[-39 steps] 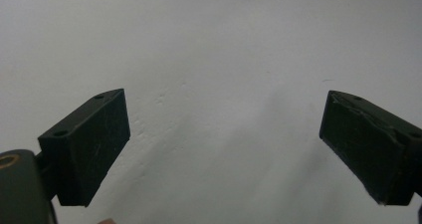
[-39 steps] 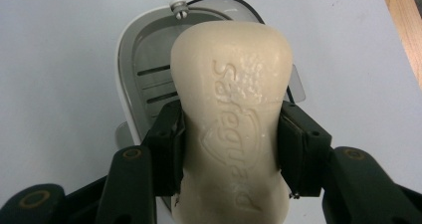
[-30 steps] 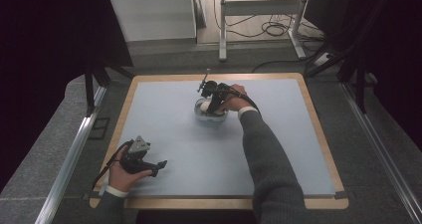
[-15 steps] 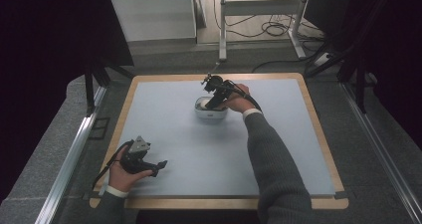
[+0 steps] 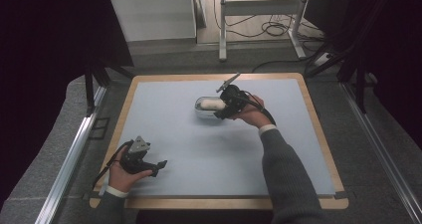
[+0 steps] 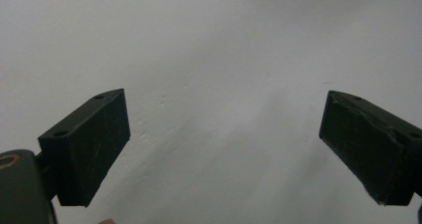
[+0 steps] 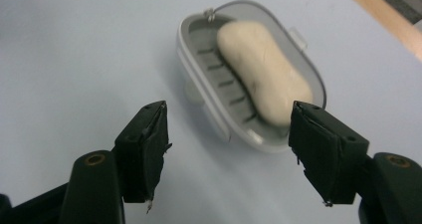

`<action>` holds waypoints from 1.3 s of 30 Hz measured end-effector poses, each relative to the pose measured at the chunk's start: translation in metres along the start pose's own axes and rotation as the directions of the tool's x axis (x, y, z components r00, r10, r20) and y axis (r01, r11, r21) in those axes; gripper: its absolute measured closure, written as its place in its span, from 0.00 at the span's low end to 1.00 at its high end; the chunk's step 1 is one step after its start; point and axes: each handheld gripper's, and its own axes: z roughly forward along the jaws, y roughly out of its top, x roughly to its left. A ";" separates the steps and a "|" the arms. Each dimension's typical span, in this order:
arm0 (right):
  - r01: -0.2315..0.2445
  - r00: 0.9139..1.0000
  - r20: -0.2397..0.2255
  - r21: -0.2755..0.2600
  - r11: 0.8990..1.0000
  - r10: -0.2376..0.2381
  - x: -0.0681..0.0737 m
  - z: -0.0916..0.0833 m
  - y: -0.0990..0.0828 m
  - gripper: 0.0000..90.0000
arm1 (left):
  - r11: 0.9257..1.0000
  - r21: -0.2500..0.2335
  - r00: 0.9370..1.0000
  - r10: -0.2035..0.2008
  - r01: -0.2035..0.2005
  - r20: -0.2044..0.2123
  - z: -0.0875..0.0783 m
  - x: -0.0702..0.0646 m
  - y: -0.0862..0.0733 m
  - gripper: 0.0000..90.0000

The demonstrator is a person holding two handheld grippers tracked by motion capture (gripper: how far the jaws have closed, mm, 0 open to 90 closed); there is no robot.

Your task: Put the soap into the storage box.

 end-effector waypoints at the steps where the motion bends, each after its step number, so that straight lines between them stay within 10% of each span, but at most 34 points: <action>1: -0.003 1.000 -0.003 -0.007 1.000 0.003 0.001 -0.002 -0.004 0.35 | 1.000 0.000 1.000 0.001 -0.001 -0.002 0.000 0.000 0.000 0.07; 17: -0.090 0.993 0.069 -0.137 0.986 0.101 0.033 -0.043 -0.113 0.30 | 1.000 -0.008 1.000 -0.004 0.004 -0.014 -0.001 0.000 0.000 0.07; 39: -0.167 0.978 0.093 -0.184 0.969 0.186 0.037 -0.054 -0.161 0.29 | 1.000 -0.003 1.000 -0.006 0.006 -0.016 0.002 -0.003 -0.001 0.07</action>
